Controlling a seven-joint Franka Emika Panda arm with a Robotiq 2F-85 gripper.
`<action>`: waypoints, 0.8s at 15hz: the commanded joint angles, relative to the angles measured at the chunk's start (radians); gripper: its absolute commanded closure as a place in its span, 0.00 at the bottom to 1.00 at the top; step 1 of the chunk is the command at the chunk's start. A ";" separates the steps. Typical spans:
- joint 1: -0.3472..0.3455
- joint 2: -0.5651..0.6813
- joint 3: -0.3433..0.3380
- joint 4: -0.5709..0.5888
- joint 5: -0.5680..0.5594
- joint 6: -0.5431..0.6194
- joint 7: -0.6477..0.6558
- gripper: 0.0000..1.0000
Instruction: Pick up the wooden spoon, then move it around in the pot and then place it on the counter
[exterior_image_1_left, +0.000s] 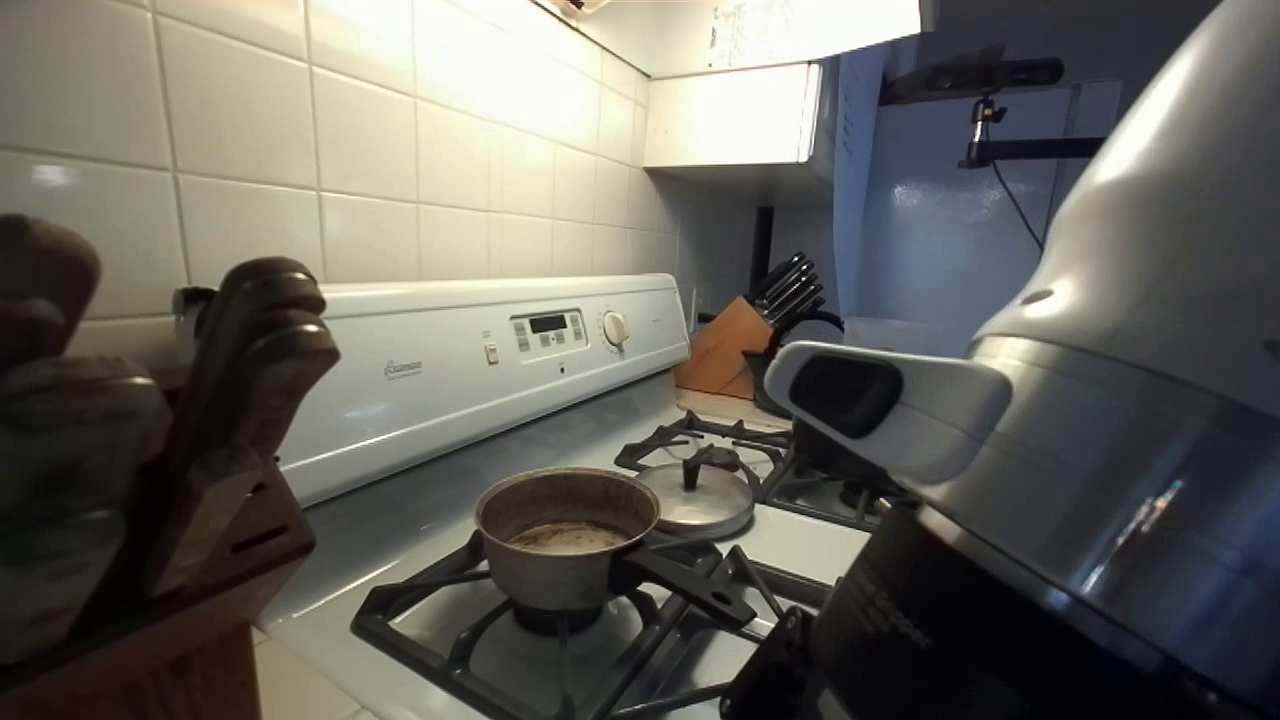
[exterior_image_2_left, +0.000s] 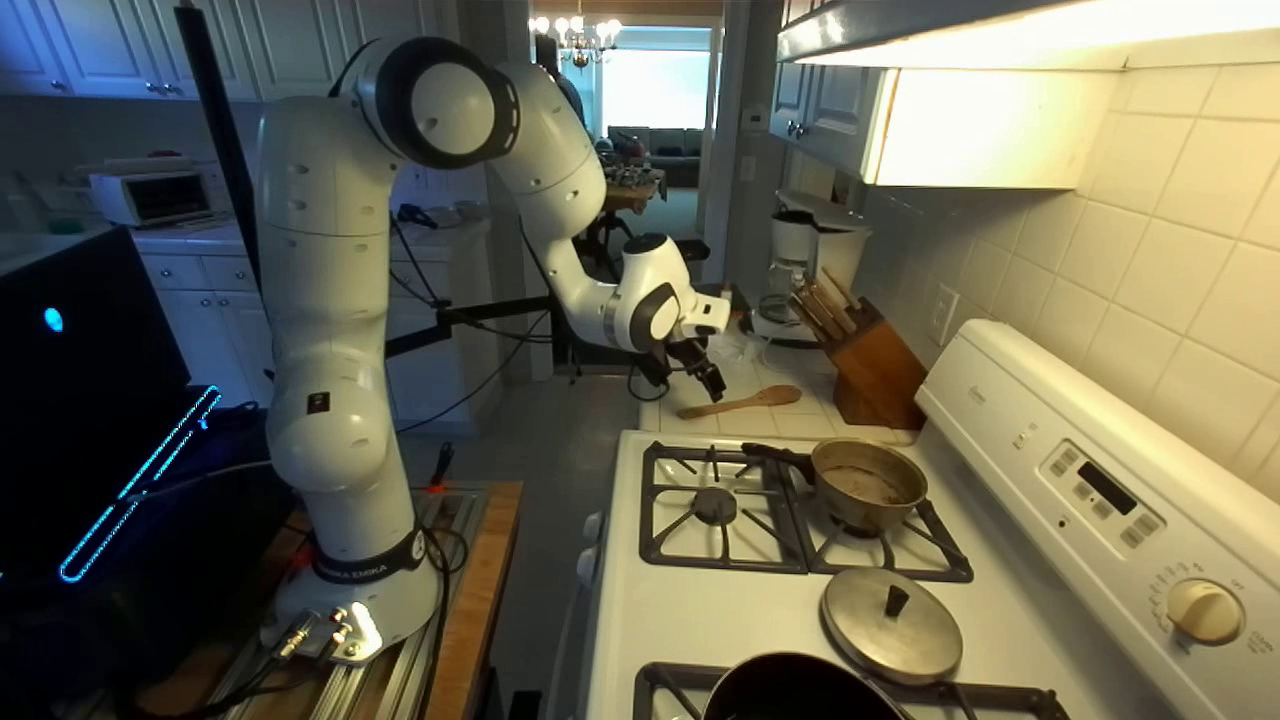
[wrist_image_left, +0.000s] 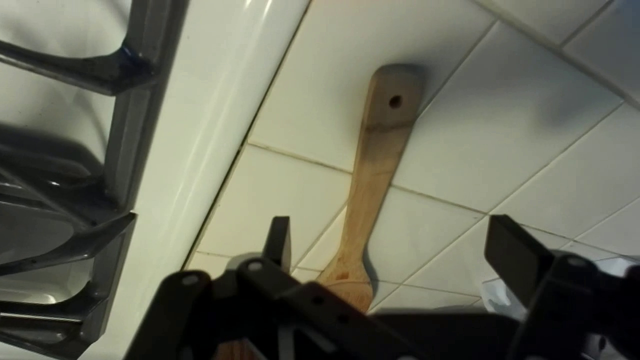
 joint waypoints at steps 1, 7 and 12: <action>0.102 0.014 -0.102 0.004 -0.102 0.035 0.095 0.00; 0.308 0.055 -0.339 0.041 -0.246 0.114 0.274 0.00; 0.296 0.036 -0.322 0.022 -0.218 0.094 0.238 0.00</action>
